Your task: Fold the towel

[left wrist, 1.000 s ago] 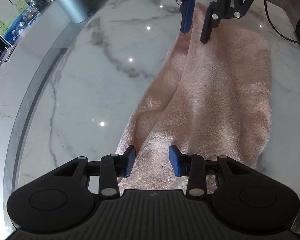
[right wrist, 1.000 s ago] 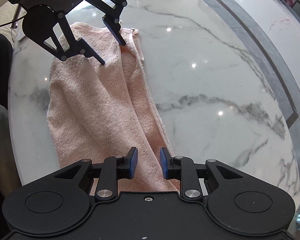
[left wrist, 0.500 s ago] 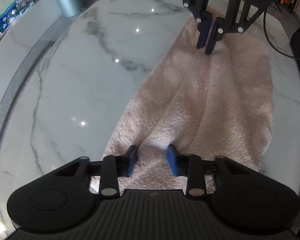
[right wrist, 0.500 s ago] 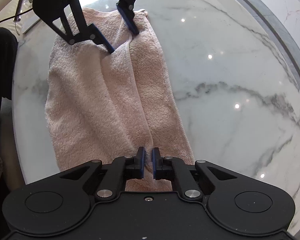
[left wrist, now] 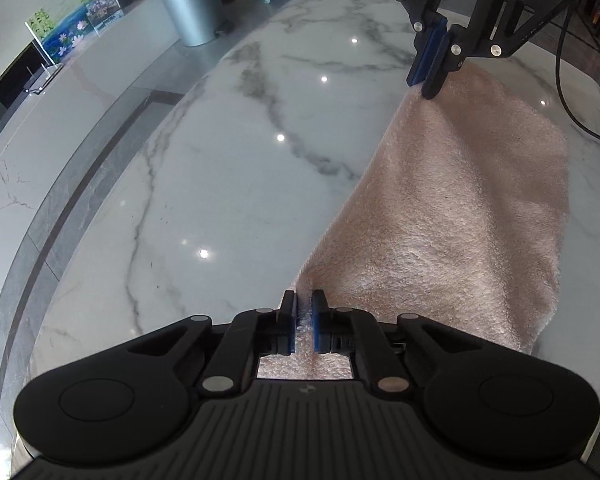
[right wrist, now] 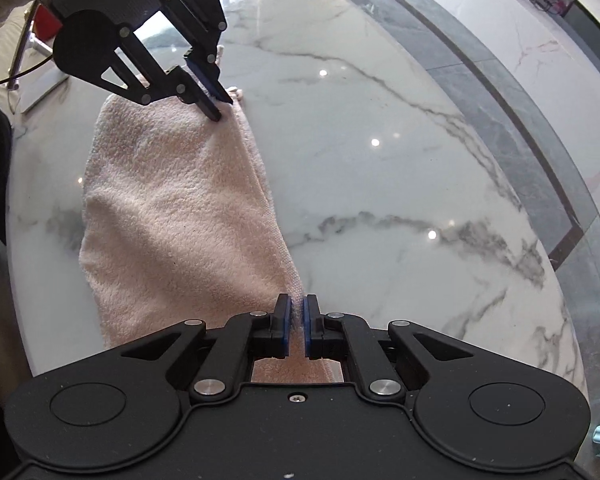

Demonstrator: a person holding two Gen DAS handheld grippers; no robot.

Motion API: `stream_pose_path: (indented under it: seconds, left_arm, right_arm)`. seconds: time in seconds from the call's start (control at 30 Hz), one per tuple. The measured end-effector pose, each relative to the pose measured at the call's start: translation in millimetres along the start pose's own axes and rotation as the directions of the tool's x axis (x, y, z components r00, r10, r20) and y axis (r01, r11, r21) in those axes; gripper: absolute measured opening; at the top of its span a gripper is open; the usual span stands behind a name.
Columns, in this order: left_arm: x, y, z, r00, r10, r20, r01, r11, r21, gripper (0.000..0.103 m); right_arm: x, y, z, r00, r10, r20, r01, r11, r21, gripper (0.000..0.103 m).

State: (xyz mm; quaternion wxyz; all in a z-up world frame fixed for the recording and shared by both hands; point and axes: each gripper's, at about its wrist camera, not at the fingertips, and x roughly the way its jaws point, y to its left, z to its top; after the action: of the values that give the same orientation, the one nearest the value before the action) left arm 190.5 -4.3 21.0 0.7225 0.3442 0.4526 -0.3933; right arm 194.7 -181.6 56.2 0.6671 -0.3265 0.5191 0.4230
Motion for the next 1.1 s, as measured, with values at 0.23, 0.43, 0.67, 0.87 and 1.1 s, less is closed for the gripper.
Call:
stream_pose_path:
  seconds: [0.23,0.43,0.67,0.87,1.1]
  left_arm:
    - [22,1,-8,1.0,-0.01,-0.016,0.01,0.999,-0.032,0.007]
    - [14,1,-13,1.0,0.024,-0.002,-0.025,0.998,-0.065,0.016]
    - [-14,-6,-20,0.995,0.09,0.037,-0.085,0.989,-0.124,0.024]
    - [-51,-36,-39,0.993,0.09,0.079,-0.081,0.991,-0.111,0.024]
    - [-61,-69,-69,0.987,0.139,0.082,-0.126,0.982,-0.144,0.024]
  right_arm:
    - [25,-3,-2,0.999,0.011,-0.04,-0.01,0.999,0.033,0.007]
    - [22,-2,-8,0.999,-0.023,-0.035,0.024,0.998,0.053,0.02]
    - [-8,4,-18,0.995,-0.102,0.011,0.1,0.991,0.088,0.027]
    - [-40,40,-42,0.996,-0.065,0.061,0.056,0.99,0.129,0.027]
    - [-23,98,-83,0.999,-0.019,0.04,0.009,0.974,0.226,0.027]
